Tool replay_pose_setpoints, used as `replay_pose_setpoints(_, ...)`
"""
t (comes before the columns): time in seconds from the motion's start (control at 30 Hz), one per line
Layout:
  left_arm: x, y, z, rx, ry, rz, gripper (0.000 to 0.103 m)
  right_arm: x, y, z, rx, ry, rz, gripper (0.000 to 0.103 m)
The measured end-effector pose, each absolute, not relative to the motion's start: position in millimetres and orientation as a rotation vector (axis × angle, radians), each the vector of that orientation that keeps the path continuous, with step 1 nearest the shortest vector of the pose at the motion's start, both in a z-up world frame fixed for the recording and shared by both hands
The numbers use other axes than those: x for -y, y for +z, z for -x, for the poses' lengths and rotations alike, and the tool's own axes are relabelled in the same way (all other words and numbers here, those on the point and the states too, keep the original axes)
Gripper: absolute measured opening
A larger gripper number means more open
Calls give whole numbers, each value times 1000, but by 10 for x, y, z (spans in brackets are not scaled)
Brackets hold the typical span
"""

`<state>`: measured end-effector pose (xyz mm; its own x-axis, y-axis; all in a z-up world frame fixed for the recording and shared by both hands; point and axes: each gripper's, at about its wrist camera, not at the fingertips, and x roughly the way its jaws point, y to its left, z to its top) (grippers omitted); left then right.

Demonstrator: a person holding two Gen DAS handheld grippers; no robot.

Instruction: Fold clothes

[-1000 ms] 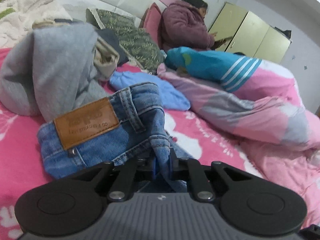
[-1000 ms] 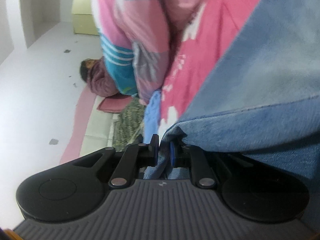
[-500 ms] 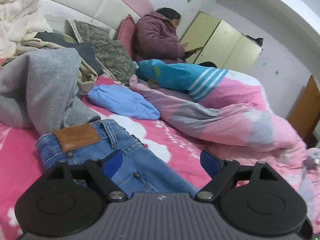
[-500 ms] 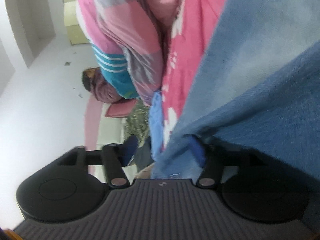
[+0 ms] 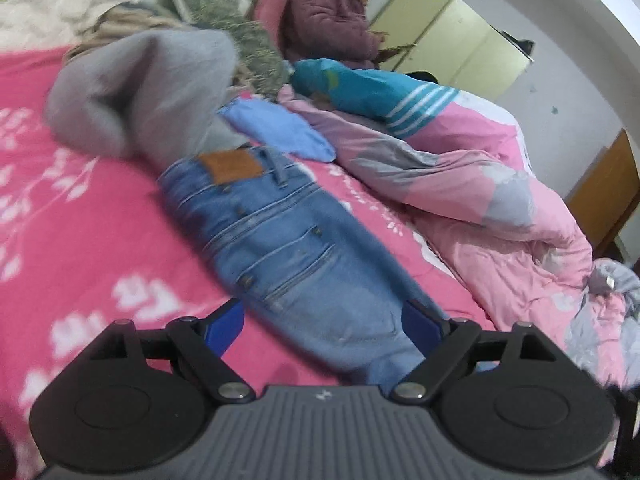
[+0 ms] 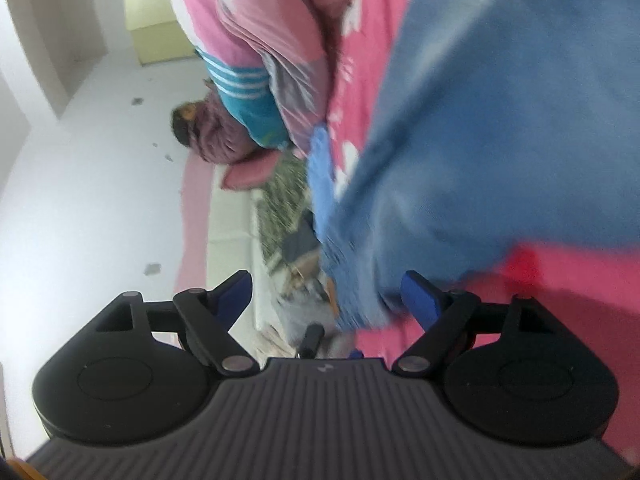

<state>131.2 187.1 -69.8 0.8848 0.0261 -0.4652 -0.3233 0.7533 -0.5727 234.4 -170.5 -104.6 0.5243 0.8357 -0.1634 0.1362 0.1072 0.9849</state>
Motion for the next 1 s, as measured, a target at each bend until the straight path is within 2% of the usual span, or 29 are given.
replay_pose_setpoints(0.13, -1975, -858, -1294, -453, 261, 784, 84, 1700, -1098, -2152, -951, 567, -1346, 83)
replay_pose_setpoints(0.27, -2076, -1006, -1511, -441, 332, 813, 73, 1643, -1183, -2171, -945, 505, -1297, 83)
replay_pose_setpoints(0.47, -2267, -1066, -1885, -411, 413, 847, 73, 1612, -1314, -2326, -913, 401, -1299, 82)
replay_pose_setpoints(0.57, -2358, -1098, -2037, -404, 439, 864, 68, 1620, -1343, -2422, -883, 363, -1334, 82)
replay_pose_setpoints(0.8, -2338, -1149, -2134, -361, 490, 837, 48, 1637, -1412, -2646, -810, 274, -1415, 82)
replay_pose_setpoints(0.93, -2338, -1159, -2108, -349, 495, 838, 43, 1635, -1433, -2749, -770, 227, -1450, 82)
replay_pose_setpoints(1.0, -2339, -1166, -2103, -346, 493, 843, 43, 1607, -1402, -2743, -754, 215, -1449, 75)
